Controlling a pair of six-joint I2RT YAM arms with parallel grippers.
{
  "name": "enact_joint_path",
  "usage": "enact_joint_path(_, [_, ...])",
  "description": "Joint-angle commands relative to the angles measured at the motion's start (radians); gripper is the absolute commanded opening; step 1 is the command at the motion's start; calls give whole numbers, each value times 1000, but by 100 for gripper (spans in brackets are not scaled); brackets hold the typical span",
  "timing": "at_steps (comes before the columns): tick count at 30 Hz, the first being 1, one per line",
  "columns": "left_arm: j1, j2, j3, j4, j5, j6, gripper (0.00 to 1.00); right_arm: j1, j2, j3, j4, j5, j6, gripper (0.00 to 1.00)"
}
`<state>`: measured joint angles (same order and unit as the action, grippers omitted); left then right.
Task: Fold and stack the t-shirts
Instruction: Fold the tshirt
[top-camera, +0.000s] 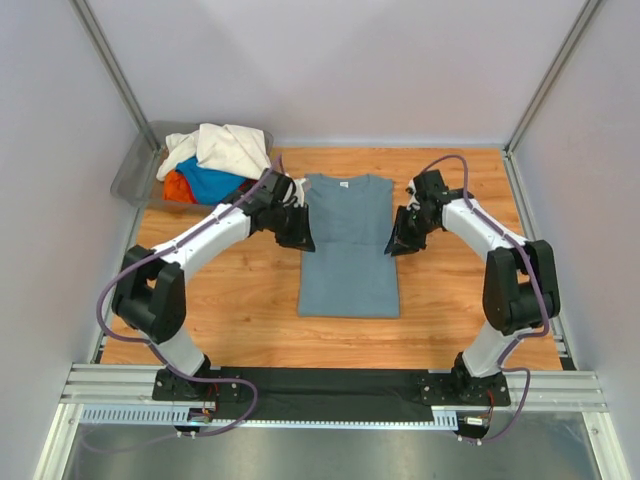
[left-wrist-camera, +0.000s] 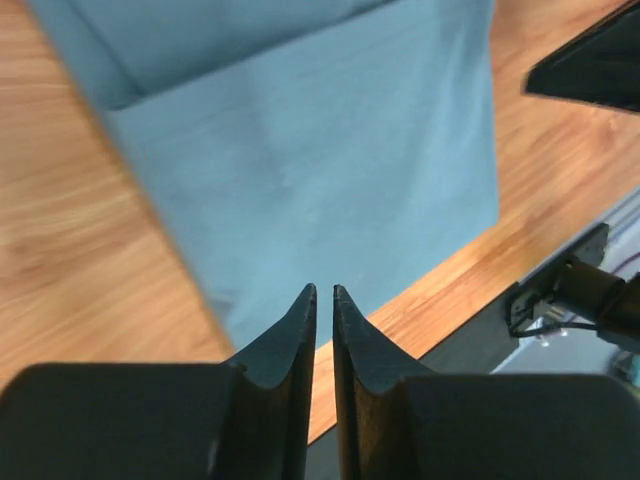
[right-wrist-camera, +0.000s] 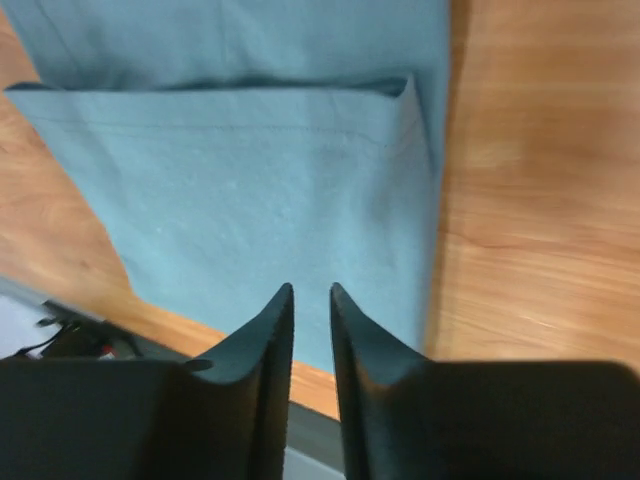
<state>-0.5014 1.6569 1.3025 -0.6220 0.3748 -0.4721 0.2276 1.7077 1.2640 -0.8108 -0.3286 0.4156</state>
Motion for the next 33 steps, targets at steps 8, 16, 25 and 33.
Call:
enact_joint_path(8, [-78, 41, -420, 294, 75, -192, 17, 9, -37, -337, 153, -121, 45, 20])
enact_joint_path(16, [-129, -153, -491, 191, -5, -200, 41, -8, -212, -397, 10, 75, 38, 42])
enact_joint_path(25, [-155, -427, -747, 359, -22, -535, 57, -14, -437, -609, 129, -21, 161, 76])
enact_joint_path(33, [-155, -534, -1029, 735, -161, -967, 59, -17, -623, -860, 424, -107, 506, 62])
